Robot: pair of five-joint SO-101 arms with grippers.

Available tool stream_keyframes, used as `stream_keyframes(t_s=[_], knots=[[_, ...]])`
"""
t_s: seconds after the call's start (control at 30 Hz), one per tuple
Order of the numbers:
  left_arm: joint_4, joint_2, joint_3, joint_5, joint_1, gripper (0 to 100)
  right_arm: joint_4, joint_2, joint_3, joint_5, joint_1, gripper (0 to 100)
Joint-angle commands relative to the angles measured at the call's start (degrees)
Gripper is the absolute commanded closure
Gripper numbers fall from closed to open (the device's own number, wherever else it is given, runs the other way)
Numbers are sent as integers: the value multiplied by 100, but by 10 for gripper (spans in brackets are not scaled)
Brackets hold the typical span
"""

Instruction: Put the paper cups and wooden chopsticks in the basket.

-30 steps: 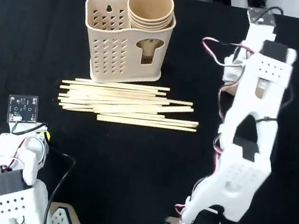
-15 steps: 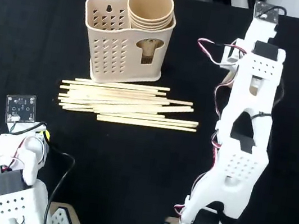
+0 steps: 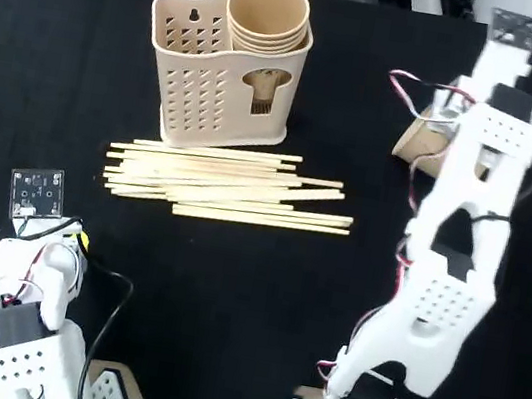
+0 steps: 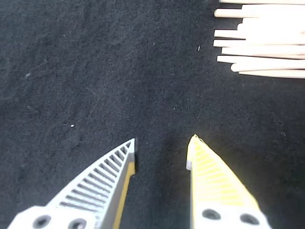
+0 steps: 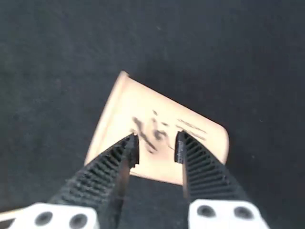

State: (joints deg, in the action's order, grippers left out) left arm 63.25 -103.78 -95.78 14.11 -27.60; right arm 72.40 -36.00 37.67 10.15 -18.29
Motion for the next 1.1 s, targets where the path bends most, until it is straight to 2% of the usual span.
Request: stream_keyframes(t_s=[0.0,0.17,0.43,0.57,0.7,0.87,0.97,1.07], knots=[[9,-18,84,-44,84,816,396,75,-31,281,-273,871],[18,-18,101,-44,251,818,993,136,-163,149,-352,871],[132,-18,119,-44,312,819,1459,1358,22,-176,747,871],[132,-18,119,-44,312,819,800,1464,-48,-149,1301,871],[132,-18,119,-44,312,819,-299,1042,-163,-132,1319,871],[123,-18,119,-44,321,817,-1073,338,-110,651,1152,871],[114,-18,119,-44,321,817,-888,40,-119,1160,1143,871],[70,-18,119,-44,321,816,-343,-66,-110,1275,1099,871]])
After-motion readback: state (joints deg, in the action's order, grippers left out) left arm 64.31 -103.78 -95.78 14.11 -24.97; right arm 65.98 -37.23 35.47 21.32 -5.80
